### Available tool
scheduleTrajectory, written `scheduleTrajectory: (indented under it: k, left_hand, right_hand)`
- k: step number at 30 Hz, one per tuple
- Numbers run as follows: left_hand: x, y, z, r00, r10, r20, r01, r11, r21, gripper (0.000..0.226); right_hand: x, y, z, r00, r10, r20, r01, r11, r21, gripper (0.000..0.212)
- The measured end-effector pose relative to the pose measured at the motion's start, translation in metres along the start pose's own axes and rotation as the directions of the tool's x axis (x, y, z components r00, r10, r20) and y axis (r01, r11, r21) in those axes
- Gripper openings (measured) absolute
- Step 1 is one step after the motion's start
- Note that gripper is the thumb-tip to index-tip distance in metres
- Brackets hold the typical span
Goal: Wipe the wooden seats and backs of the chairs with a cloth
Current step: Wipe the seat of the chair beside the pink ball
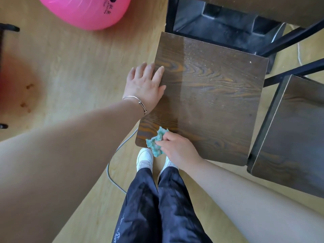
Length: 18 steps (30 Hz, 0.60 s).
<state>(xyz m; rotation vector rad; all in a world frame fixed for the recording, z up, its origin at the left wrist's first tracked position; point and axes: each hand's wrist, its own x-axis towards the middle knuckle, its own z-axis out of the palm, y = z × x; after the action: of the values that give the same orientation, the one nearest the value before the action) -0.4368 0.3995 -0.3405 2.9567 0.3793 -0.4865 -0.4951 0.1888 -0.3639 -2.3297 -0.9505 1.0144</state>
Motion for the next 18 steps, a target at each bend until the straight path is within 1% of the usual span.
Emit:
scheduleTrajectory:
  k: [1,2,3,4,5,6,7,9,12,14,16,18]
  left_hand:
    - [0.002,0.002,0.0,1.0,0.001,0.0,-0.001,1.0,0.002,0.057]
    - [0.004,0.004,0.001,1.0,-0.001,0.0,0.001,1.0,0.002,0.057]
    - [0.006,0.006,0.001,1.0,-0.008,0.0,0.008,1.0,0.001,0.057]
    - [0.009,0.007,0.0,1.0,-0.022,0.001,0.022,1.0,-0.004,0.057]
    - [0.012,0.007,-0.001,0.999,-0.044,0.003,0.044,0.999,-0.013,0.057]
    - [0.014,0.007,-0.002,0.997,-0.071,0.005,0.071,0.997,-0.027,0.057]
    - [0.017,0.007,-0.004,0.995,-0.098,0.008,0.098,0.994,-0.04,0.057]
    - [0.02,0.007,-0.007,0.991,-0.132,0.014,0.133,0.989,-0.061,0.058]
    - [0.026,0.006,-0.011,0.99,-0.143,0.008,0.143,0.986,-0.085,0.058]
    - [0.03,0.005,-0.012,0.991,-0.137,0.001,0.137,0.986,-0.091,0.058]
    - [0.034,0.005,-0.013,0.991,-0.13,-0.01,0.129,0.987,-0.092,0.058]
    - [0.037,0.004,-0.013,0.993,-0.119,-0.017,0.117,0.989,-0.093,0.058]
  right_hand:
    - [0.0,0.001,-0.007,0.998,-0.051,-0.034,0.051,0.999,-0.002,0.013]
    - [0.002,0.005,-0.016,0.991,-0.081,-0.103,0.082,0.997,0.01,0.017]
    - [0.008,0.012,-0.029,0.978,-0.08,-0.19,0.09,0.995,0.04,0.023]
    - [0.018,0.018,-0.046,0.956,-0.032,-0.293,0.054,0.996,0.068,0.026]
    - [0.032,0.026,-0.065,0.917,0.015,-0.398,0.018,0.997,0.08,0.027]
    - [0.049,0.031,-0.086,0.877,0.076,-0.475,-0.032,0.994,0.1,0.027]
    - [0.067,0.036,-0.105,0.845,0.145,-0.515,-0.091,0.988,0.129,0.027]
    - [0.107,0.044,-0.141,0.804,0.227,-0.549,-0.167,0.973,0.158,0.027]
    - [0.167,0.049,-0.18,0.77,0.262,-0.581,-0.233,0.964,0.126,0.03]
    - [0.199,0.051,-0.191,0.794,0.247,-0.555,-0.27,0.962,0.042,0.031]
    - [0.216,0.054,-0.19,0.852,0.209,-0.479,-0.255,0.967,-0.03,0.03]
    - [0.217,0.058,-0.183,0.864,0.225,-0.451,-0.241,0.97,0.021,0.03]
